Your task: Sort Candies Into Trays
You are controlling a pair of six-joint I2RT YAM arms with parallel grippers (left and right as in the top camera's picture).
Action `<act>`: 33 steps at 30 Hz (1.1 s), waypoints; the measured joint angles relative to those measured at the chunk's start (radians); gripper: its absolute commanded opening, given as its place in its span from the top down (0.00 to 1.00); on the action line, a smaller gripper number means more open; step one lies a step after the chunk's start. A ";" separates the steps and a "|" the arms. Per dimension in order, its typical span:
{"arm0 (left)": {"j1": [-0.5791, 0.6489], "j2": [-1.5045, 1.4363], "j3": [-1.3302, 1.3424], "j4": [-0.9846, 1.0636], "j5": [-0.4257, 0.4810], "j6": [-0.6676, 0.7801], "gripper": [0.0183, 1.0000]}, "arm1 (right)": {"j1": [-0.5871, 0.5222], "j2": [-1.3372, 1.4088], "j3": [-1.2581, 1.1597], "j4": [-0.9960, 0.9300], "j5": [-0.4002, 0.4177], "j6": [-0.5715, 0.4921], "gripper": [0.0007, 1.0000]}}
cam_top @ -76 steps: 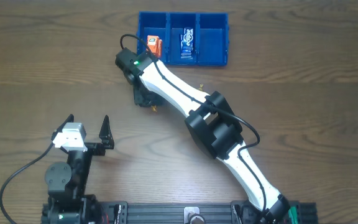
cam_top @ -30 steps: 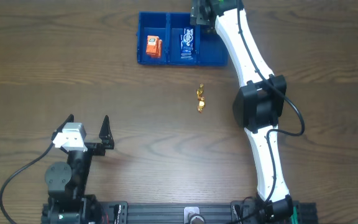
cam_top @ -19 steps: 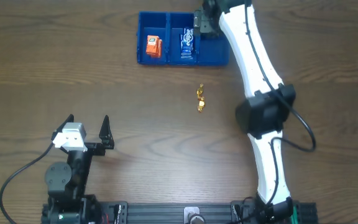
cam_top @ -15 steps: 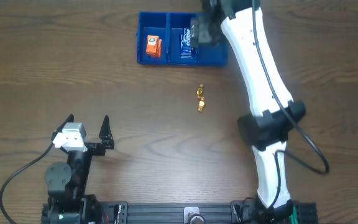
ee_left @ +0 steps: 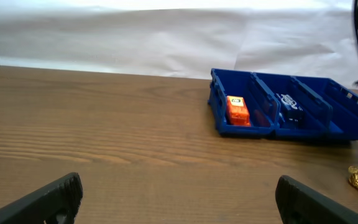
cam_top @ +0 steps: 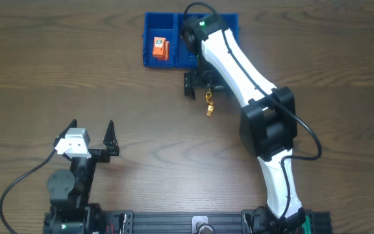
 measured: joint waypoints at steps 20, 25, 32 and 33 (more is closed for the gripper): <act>0.000 0.000 0.000 0.000 0.000 0.000 0.00 | -0.022 -0.092 -0.404 0.380 -0.047 0.014 0.00; 0.000 0.000 0.000 0.000 0.000 0.000 0.00 | -0.039 -0.092 -0.421 0.399 -0.035 0.015 0.00; 0.000 0.000 0.000 0.000 0.000 0.000 0.00 | -0.038 -0.093 -0.438 0.436 -0.032 0.022 0.07; 0.000 0.000 0.000 0.000 0.000 0.000 0.00 | -0.038 -0.093 -0.443 0.439 -0.032 0.022 0.09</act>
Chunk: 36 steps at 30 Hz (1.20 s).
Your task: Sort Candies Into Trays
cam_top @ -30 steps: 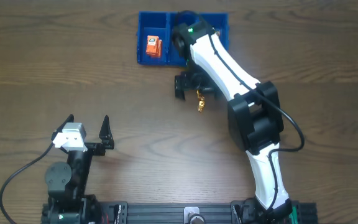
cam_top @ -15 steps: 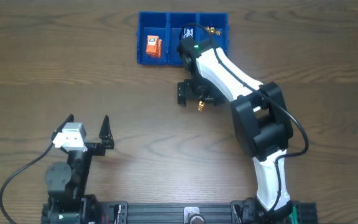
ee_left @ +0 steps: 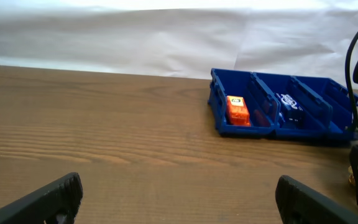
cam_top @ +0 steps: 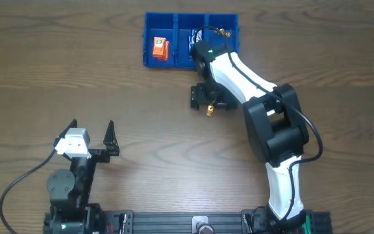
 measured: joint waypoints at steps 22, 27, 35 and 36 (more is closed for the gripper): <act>0.000 0.000 0.000 0.000 0.000 0.000 0.00 | 0.001 -0.008 -0.031 0.054 -0.001 0.010 0.79; 0.000 0.000 0.000 0.000 0.000 0.000 0.00 | 0.002 -0.010 -0.031 0.051 0.000 0.005 0.91; 0.000 0.000 0.000 0.000 0.000 0.000 0.00 | 0.001 -0.032 -0.038 0.006 0.042 0.008 0.96; 0.000 0.000 0.000 0.000 0.000 0.000 0.00 | 0.000 -0.048 -0.039 -0.004 0.051 0.008 0.96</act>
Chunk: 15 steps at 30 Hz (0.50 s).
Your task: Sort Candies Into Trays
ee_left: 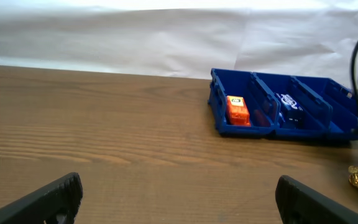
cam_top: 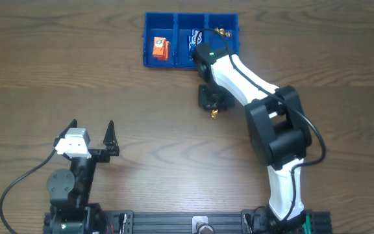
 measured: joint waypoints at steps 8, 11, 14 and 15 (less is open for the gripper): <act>0.000 0.000 0.000 0.000 0.000 0.000 0.00 | -0.093 -0.240 0.298 -0.064 0.119 -0.050 0.96; 0.000 0.000 0.000 0.000 0.000 0.000 0.00 | -0.101 -0.217 0.445 -0.018 0.178 -0.082 0.96; 0.000 0.000 0.000 0.000 0.000 0.000 0.00 | -0.102 -0.158 0.510 0.088 0.206 -0.129 0.96; 0.000 0.000 0.000 0.000 0.000 0.000 0.00 | -0.104 -0.133 0.516 0.120 0.214 -0.139 0.96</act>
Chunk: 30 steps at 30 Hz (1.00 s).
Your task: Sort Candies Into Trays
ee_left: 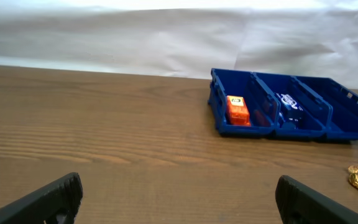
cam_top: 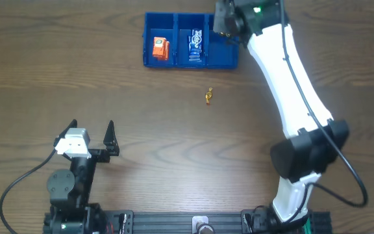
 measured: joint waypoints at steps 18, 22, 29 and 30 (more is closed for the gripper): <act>0.000 0.000 0.000 0.000 0.000 0.000 0.00 | -0.031 0.283 -0.001 0.163 0.030 -0.030 0.64; 0.000 0.000 0.000 0.000 0.000 0.000 0.00 | -0.030 0.291 -0.001 0.166 0.031 -0.033 0.00; 0.000 0.000 0.000 0.000 0.000 0.000 0.00 | -0.019 0.291 -0.001 0.172 0.030 -0.041 0.00; 0.000 0.000 0.000 0.000 0.000 0.000 0.00 | -0.015 0.291 0.000 0.167 0.031 -0.041 0.00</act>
